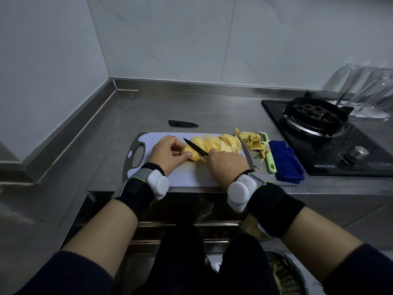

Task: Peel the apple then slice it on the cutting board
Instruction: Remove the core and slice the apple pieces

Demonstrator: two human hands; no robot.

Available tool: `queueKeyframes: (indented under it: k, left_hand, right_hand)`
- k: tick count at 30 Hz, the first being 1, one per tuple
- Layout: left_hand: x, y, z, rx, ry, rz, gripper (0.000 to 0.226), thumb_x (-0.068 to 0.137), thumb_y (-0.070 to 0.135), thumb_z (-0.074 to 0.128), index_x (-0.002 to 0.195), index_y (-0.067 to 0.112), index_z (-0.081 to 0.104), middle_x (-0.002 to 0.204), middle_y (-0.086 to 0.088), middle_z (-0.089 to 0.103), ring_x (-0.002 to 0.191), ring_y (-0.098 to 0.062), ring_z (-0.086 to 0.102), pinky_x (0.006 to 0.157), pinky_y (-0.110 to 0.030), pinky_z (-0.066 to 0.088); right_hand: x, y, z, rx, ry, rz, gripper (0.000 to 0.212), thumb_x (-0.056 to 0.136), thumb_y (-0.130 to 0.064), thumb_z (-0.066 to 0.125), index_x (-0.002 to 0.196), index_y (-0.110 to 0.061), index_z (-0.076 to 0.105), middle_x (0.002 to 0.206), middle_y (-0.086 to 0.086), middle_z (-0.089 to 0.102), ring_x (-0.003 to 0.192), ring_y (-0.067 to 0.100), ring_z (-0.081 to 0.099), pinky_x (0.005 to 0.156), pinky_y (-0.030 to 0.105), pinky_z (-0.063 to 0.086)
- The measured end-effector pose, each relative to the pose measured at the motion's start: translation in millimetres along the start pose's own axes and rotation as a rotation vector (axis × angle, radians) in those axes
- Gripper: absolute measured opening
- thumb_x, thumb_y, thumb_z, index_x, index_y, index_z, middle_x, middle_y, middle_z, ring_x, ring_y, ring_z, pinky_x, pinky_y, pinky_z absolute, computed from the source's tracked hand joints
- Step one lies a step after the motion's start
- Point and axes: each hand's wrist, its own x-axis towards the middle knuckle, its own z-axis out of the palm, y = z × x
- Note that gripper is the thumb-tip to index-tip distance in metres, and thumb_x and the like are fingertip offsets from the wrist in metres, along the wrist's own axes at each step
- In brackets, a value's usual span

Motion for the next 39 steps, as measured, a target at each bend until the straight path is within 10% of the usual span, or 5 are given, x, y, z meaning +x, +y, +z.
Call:
queueKeyframes:
  k: [39]
  left_hand:
    - [3.5,-3.9,3.1,0.053,-0.057,0.102,0.02,0.081,0.018,0.074,0.095,0.021,0.06,0.104,0.008,0.052,0.093,-0.01,0.058,0.089,-0.033,0.054]
  right_hand:
    - [23.0,-3.7,21.6,-0.038,-0.171,-0.015,0.021,0.098,-0.02,0.04,0.111,-0.012,0.056,0.103,0.006,0.065,0.088,0.026,0.065,0.071,0.038,0.05]
